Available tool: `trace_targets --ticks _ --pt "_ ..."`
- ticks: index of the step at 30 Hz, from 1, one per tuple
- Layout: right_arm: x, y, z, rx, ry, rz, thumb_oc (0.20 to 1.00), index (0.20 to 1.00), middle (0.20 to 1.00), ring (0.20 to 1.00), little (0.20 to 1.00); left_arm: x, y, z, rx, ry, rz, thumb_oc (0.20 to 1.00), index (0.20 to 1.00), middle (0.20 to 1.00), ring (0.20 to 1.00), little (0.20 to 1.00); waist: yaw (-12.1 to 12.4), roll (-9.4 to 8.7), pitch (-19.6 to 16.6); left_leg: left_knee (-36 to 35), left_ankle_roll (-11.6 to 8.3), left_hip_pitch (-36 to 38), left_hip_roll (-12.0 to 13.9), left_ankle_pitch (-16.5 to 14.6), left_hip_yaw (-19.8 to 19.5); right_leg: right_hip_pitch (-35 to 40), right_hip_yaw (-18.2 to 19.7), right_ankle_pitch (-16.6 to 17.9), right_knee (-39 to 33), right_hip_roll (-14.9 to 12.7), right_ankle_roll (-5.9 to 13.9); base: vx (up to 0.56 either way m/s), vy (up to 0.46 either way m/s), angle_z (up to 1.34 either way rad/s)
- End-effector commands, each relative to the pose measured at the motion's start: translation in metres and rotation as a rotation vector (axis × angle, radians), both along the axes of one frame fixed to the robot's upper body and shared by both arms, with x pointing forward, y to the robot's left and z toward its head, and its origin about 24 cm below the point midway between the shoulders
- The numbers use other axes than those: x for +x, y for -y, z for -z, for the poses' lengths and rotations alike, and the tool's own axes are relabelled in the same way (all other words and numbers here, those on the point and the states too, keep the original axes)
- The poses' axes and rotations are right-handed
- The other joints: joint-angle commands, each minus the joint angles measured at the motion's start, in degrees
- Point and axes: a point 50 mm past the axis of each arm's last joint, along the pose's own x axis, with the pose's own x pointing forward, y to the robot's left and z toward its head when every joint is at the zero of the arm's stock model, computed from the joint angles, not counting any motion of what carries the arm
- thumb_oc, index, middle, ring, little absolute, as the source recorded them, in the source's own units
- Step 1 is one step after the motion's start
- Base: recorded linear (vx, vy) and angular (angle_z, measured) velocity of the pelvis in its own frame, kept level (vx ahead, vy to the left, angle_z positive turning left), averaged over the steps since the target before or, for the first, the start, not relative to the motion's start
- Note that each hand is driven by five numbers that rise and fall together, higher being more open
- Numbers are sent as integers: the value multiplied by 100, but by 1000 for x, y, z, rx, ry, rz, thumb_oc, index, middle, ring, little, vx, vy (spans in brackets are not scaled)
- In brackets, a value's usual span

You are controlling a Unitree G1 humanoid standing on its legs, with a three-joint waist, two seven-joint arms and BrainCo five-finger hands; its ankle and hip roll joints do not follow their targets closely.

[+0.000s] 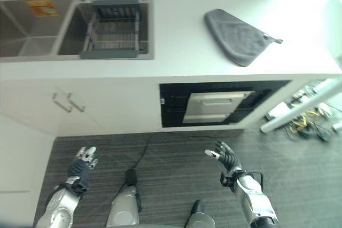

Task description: Place the dishes in the dishwasher.

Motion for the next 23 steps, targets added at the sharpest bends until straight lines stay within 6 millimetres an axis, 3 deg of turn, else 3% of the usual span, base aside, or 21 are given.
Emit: trace_targets --ticks 1,4,7,10,11,12,14,15,17,18,23 --pt "25 8 -24 -13 153 37 1000 1000 1000 1000 1000 15 -20 -18 131 60 57 1000 1000 1000 1000 1000 -197 78 -29 29 -820 353 30 -680 -42 153 89 -279 327 247 72 75 406 36" --pt "11 10 1 -20 46 93 1000 1000 1000 1000 1000 8 -15 0 211 -17 152 1000 1000 1000 1000 1000 -212 131 -260 -555 -673 897 -300 -607 -145 64 72 226 188 -5 224 91 457 36" --pt "-9 10 28 26 -63 139 1000 1000 1000 1000 1000 0 -15 15 211 -86 179 1000 1000 1000 1000 1000 -286 201 -404 -1029 -605 1270 -474 -599 -154 -21 83 420 383 -122 303 139 371 0" --pt "-34 12 56 15 -206 141 1000 1000 1000 1000 1000 -8 -15 32 210 -159 189 1000 1000 1000 1000 1000 -356 253 -522 -1422 -474 1587 -634 -635 -359 -225 311 579 951 -63 351 173 250 2" --pt "-41 13 64 25 -244 146 1000 1000 1000 1000 1000 -9 -14 37 212 -182 188 1000 1000 1000 1000 1000 -440 285 -547 -1585 -427 1693 -657 -630 -497 -402 506 556 1014 108 350 181 92 7" --pt "-53 13 74 46 -295 170 1000 1000 1000 1000 1000 -10 -14 43 189 -213 179 1000 1000 1000 1000 1000 -595 290 -586 -1701 -393 1779 -701 -624 -729 -469 847 371 773 459 288 183 36 14" --pt "-65 14 82 62 -337 191 1000 1000 1000 1000 1000 -10 -11 48 182 -239 180 1000 1000 1000 1000 1000 -707 256 -669 -1748 -362 1773 -764 -628 -883 -499 1151 314 419 670 232 102 -23 73" --pt "-64 14 82 62 -337 191 1000 1000 1000 1000 1000 -9 -11 48 182 -239 180 1000 1000 1000 1000 1000 -710 258 -664 -1748 -363 1778 -761 -631 -886 -487 1145 317 409 674 231 71 -56 103" --pt "-87 13 97 73 -439 223 1000 1000 1000 1000 1000 -18 -6 61 132 -298 147 1000 1000 1000 1000 1000 -816 199 -817 -1748 -311 1838 -893 -772 -986 -489 1425 457 14 781 219 89 -125 65" --pt "-104 11 105 102 -525 255 1000 1000 1000 1000 1000 -29 -5 70 103 -348 111 1000 1000 1000 1000 1000 -813 182 -949 -1748 -300 1874 -934 -832 -1015 -303 1432 493 -229 811 188 76 -167 40" --pt "-134 5 118 110 -687 284 1000 1000 1000 1000 1000 -54 -7 85 79 -452 40 1000 1000 1000 1000 1000 -797 221 -1209 -1748 -370 1965 -880 -853 -890 28 1294 420 -515 882 101 48 -103 10"
